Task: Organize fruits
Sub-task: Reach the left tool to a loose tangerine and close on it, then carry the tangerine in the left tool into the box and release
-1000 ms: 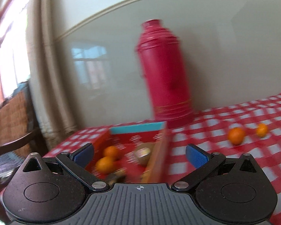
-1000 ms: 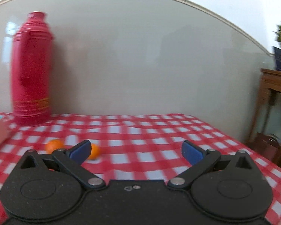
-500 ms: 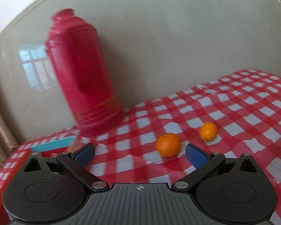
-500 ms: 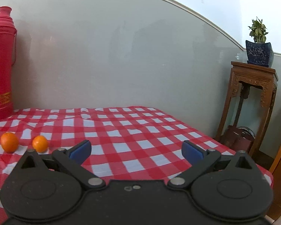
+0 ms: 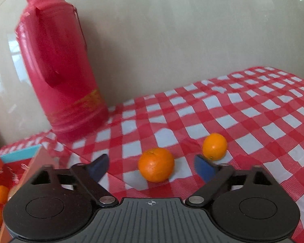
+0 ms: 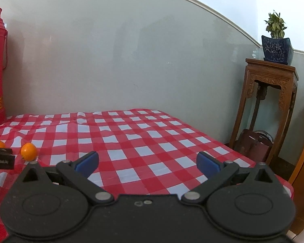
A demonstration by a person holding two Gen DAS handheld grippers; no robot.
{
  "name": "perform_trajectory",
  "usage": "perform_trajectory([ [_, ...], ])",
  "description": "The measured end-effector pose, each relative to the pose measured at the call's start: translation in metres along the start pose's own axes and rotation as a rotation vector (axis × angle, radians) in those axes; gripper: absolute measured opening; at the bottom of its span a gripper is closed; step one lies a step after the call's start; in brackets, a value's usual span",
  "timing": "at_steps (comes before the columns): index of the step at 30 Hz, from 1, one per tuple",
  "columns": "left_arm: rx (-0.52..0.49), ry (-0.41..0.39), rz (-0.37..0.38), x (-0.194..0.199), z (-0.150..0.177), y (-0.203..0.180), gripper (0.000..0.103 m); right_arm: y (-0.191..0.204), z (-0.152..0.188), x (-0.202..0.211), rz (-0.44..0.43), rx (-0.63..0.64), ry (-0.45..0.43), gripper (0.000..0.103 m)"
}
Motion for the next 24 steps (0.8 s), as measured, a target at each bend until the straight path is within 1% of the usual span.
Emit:
perform_trajectory([
  [4, 0.008, 0.027, 0.004, -0.01, 0.001, -0.005, 0.081, 0.001, 0.001, -0.001, -0.008, 0.007, 0.01, 0.097],
  [5, 0.008, 0.032, 0.009, -0.011, 0.002, -0.006, 0.076, 0.001, 0.001, -0.002, -0.009, 0.006, 0.013, 0.097],
  [6, 0.006, 0.038, 0.014, -0.013, 0.002, -0.007, 0.068, 0.0, 0.001, -0.002, -0.01, 0.005, 0.014, 0.097],
  [7, 0.003, 0.046, 0.021, -0.014, 0.002, -0.007, 0.063, 0.0, 0.001, -0.003, -0.011, 0.005, 0.016, 0.097],
  [8, 0.007, 0.047, 0.032, -0.015, 0.002, -0.007, 0.059, 0.0, 0.001, -0.003, -0.015, 0.004, 0.017, 0.097],
  [11, 0.006, 0.048, 0.035, -0.015, 0.002, -0.008, 0.053, 0.002, 0.001, -0.003, -0.023, 0.006, 0.018, 0.097],
  [12, 0.004, 0.044, 0.029, -0.014, 0.003, -0.008, 0.046, 0.003, 0.001, -0.003, -0.023, 0.009, 0.017, 0.097],
  [13, -0.001, 0.04, 0.016, -0.014, 0.003, -0.009, 0.043, 0.004, 0.001, -0.003, -0.026, 0.013, 0.018, 0.097],
  [24, 0.005, 0.037, 0.032, -0.01, 0.004, -0.006, 0.043, 0.007, 0.001, -0.002, -0.043, 0.016, 0.019, 0.097],
])
Point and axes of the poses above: each gripper's, at about its wrist camera, not at the fingertips, and x roughly against the way its jaws point, y to its left, z to its underside, the point moved 1 cm from there along -x, roughly the way its jaws point, and after that the axes turned 15 degrees about -z, right-handed, at the moved point
